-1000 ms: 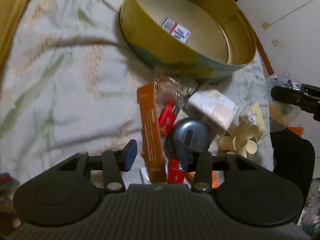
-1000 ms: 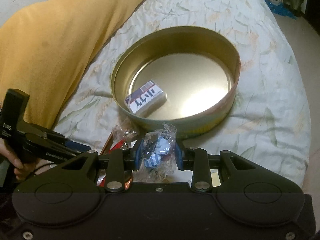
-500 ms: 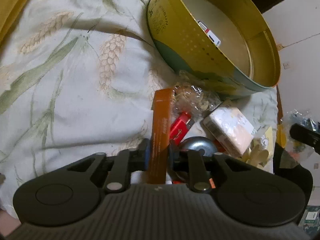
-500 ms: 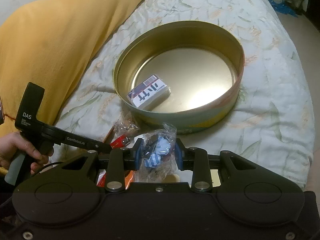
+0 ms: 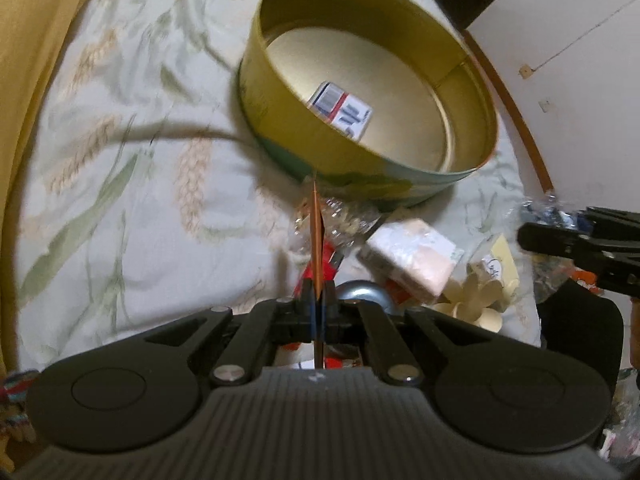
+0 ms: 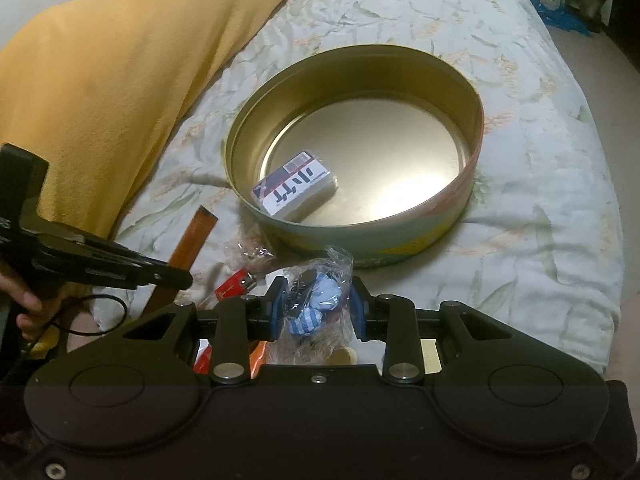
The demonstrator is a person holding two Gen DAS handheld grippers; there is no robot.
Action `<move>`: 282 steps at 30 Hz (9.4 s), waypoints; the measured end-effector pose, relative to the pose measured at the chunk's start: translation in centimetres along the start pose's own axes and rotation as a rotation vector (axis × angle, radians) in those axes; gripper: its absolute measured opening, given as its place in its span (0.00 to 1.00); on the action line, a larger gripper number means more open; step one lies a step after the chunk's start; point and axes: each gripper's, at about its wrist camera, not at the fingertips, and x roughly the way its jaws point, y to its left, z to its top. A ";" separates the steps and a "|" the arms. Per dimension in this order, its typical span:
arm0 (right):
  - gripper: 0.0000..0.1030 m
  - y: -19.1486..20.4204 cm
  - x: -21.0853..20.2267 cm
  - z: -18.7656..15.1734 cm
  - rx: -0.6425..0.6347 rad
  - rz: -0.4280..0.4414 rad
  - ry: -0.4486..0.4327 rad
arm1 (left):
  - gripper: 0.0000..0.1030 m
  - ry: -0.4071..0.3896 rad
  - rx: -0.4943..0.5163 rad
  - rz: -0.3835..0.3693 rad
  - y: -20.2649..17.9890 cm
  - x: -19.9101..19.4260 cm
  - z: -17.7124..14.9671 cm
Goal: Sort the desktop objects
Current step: 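Lift the orange strap with the left gripper while the right gripper carries the clear bag toward the tin, then lower the clear bag into the tin and open the right gripper, then move the right gripper to the yellow rabbit tissue pack and grasp it, then drop the orange strap into the tin with the left gripper while the right gripper lifts the tissue pack, then lower the left gripper onto the black round compact and grasp it, then carry the yellow tissue pack into the tin and open the right gripper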
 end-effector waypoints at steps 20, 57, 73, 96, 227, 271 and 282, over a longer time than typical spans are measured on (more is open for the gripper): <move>0.30 -0.1 0.8 4.2 -0.040 -0.021 -0.031 | 0.04 -0.066 0.135 0.071 -2.5 -1.0 -0.1; 0.37 2.6 6.1 11.1 -0.106 -0.043 0.005 | 0.04 -0.043 0.143 0.053 -2.4 -0.9 -0.7; 0.75 2.2 3.5 7.8 -0.104 -0.042 -0.028 | 0.04 -0.038 0.145 0.055 -2.3 -0.8 -0.9; 0.79 -0.6 -1.3 -1.5 -0.074 -0.061 0.010 | 0.04 -0.028 0.162 0.075 -2.7 -0.7 -1.2; 0.44 -2.3 -0.2 -4.9 -0.109 -0.126 0.064 | 0.56 0.080 0.348 -0.020 -4.9 5.0 -3.4; 0.44 0.5 4.8 7.0 -0.133 -0.029 0.037 | 0.56 -0.021 0.184 -0.058 -3.7 0.2 -1.4; 0.45 1.2 6.6 8.2 -0.151 -0.050 0.044 | 0.56 -0.016 0.188 -0.060 -3.7 0.4 -1.4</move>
